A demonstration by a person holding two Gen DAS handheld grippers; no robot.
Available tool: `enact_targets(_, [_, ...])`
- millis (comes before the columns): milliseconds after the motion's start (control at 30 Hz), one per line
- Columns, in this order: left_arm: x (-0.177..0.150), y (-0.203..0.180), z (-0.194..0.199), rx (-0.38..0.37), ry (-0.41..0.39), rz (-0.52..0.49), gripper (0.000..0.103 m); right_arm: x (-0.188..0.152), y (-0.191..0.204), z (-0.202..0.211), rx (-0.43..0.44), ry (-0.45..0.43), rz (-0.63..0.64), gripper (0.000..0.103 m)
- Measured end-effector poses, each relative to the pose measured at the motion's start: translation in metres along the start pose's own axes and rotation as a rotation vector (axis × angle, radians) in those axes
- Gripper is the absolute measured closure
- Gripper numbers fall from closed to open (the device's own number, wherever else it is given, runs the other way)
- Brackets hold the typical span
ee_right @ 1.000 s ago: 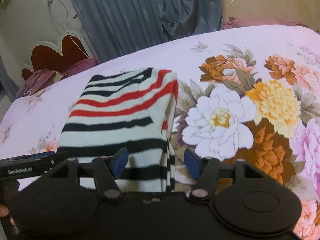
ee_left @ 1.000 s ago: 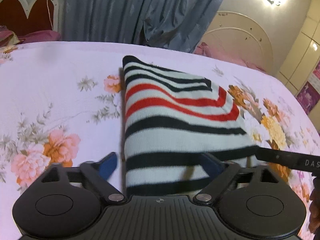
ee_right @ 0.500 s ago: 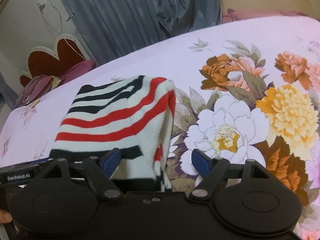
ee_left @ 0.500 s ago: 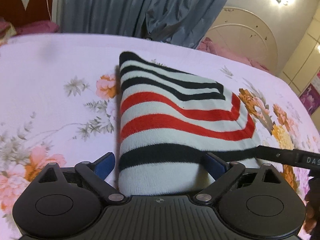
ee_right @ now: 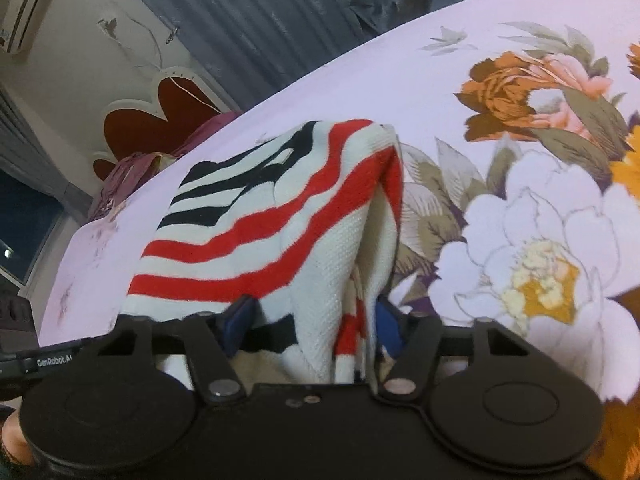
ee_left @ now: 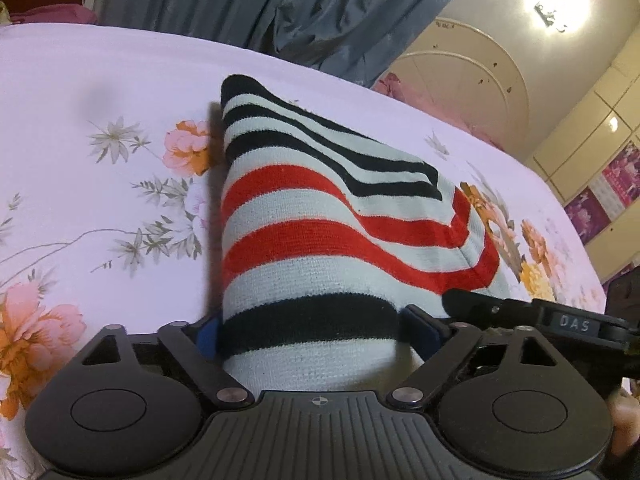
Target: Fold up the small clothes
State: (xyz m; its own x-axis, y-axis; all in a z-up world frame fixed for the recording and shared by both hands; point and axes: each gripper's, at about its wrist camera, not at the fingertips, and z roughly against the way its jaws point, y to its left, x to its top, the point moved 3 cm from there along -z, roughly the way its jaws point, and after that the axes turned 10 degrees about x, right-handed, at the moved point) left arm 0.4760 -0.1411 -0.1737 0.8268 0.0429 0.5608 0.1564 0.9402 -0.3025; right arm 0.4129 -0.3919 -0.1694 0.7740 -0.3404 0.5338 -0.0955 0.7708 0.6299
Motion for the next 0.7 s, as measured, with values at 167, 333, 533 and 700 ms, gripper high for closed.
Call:
enact_targets(167, [0.002,0.0,0.01,0.0,-0.021,0.017,0.041,-0.001,0.006,0.007,0.013,-0.027,-0.02,0.066])
enact_targets(333, [0.008,0.0,0.031,-0.013,-0.07,0.019,0.047,0.004,0.028,0.017,0.038,-0.065,0.008,0.069])
enact_targets(533, [0.016,0.026,0.071,-0.007,-0.104,0.019,0.048,0.007,0.073,0.017,0.078,-0.085,0.048,0.069])
enact_targets(700, [0.023,0.078,0.111,0.016,-0.154,0.025,0.048,0.0,0.124,-0.006,0.113,-0.088,0.08,0.069])
